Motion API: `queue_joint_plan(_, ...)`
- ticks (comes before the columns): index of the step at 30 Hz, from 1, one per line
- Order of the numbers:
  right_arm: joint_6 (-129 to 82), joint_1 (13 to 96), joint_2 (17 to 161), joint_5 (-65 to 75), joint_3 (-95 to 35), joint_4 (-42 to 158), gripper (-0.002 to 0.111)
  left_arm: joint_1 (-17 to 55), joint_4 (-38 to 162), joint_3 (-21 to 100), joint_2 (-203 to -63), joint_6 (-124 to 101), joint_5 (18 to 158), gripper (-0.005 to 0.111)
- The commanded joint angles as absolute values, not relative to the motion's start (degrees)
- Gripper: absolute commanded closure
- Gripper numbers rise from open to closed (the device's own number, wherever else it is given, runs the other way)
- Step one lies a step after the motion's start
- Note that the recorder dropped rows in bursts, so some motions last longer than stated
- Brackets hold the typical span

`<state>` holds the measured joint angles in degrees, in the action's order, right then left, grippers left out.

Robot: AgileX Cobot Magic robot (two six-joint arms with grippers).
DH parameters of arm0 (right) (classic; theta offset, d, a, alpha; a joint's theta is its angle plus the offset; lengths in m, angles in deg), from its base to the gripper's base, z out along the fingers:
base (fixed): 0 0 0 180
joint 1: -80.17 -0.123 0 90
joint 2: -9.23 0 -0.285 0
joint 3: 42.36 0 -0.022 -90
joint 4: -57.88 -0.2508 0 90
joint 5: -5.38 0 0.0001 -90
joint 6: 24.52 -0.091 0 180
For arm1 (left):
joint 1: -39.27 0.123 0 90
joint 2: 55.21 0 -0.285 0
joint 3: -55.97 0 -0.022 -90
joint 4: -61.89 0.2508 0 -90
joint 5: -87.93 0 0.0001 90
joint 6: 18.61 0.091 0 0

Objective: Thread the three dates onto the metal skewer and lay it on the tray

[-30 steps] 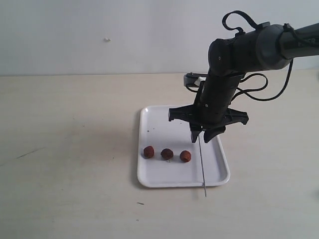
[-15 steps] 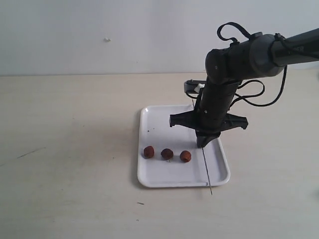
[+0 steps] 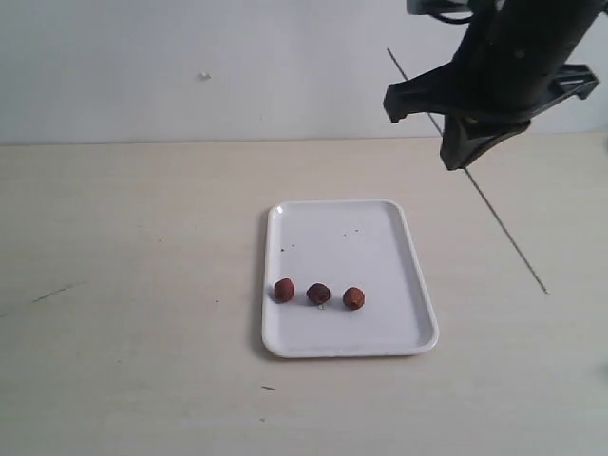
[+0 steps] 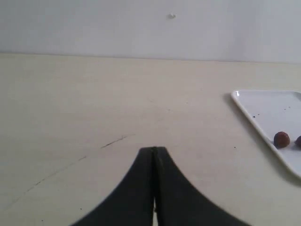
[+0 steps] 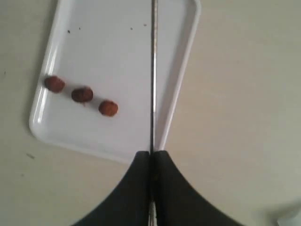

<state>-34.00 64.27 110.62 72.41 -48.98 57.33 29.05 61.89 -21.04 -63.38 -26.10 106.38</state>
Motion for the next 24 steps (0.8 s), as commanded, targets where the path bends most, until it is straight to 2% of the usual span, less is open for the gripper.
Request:
queue_joint_plan(1, -30.51, 64.25, 102.68, 75.35, -43.74, 56.26, 0.108, 28.81, 61.09, -21.25, -63.00, -26.04, 106.03, 0.107)
queue_joint_plan(11, -27.75, 64.25, 86.74, 75.35, -21.00, 54.73, 0.108, 28.81, 61.09, -21.25, -63.00, -26.04, 106.03, 0.107)
queue_joint_plan(16, -27.50, 64.25, 82.07, 58.61, -8.02, 53.20, 0.108, 28.81, 64.78, -21.25, -63.00, -24.35, 106.03, 0.107)
queue_joint_plan(24, -27.10, 64.25, 82.07, 54.33, -4.48, 49.71, 0.108, 28.81, 66.49, -21.25, -63.00, -23.33, 102.88, 0.107)
